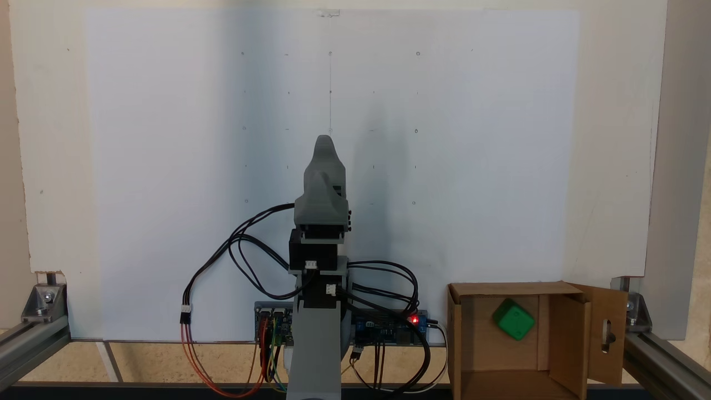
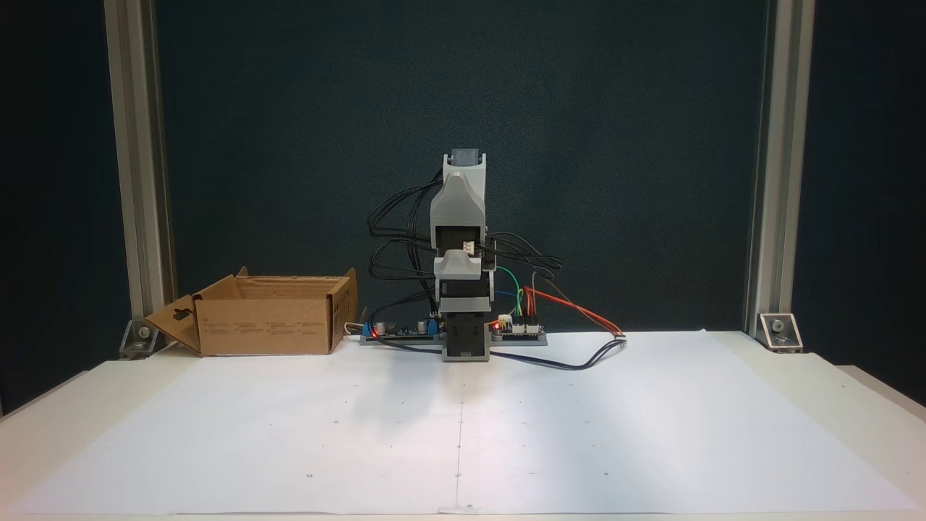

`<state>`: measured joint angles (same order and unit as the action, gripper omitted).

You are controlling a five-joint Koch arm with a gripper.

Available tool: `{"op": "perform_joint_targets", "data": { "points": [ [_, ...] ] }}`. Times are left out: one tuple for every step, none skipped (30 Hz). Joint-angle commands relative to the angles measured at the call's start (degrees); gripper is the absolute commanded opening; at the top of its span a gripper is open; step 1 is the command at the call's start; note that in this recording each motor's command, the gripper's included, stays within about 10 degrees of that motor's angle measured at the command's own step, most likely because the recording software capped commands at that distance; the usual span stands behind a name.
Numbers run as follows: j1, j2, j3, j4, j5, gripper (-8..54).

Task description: Grasp a green dice and put it in the bin.

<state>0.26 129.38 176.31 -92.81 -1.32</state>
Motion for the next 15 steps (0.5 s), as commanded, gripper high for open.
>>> {"op": "perform_joint_targets", "data": {
  "points": [
    [0.8, 6.4, 3.1, -3.5, -1.5, 44.8],
    [0.8, 6.4, 3.1, -3.4, -2.6, 44.9],
    [0.8, 6.4, 3.1, -3.3, -2.7, 44.9],
    [0.8, 6.3, 3.1, -3.3, -2.6, 44.9],
    [0.7, 6.3, 3.0, -3.2, -2.5, 44.9],
    [0.7, 6.2, 3.1, -3.1, -2.5, 44.9],
    [0.7, 6.2, 3.1, -3.0, -2.5, 44.9],
    [0.7, 6.2, 3.0, -3.0, -2.5, 44.9],
    [0.6, 6.2, 3.0, -3.0, -2.5, 44.9],
    [0.6, 6.2, 3.0, -3.0, -2.5, 44.9],
    [0.6, 6.2, 3.0, -3.0, -2.5, 44.9],
    [0.6, 6.2, 3.1, -3.0, -2.5, 44.9],
    [0.6, 6.2, 3.0, -3.0, -2.5, 44.9],
    [0.6, 6.2, 3.0, -3.0, -2.5, 44.9],
    [0.6, 6.2, 3.0, -3.0, -2.5, 44.9]
  ]
}}
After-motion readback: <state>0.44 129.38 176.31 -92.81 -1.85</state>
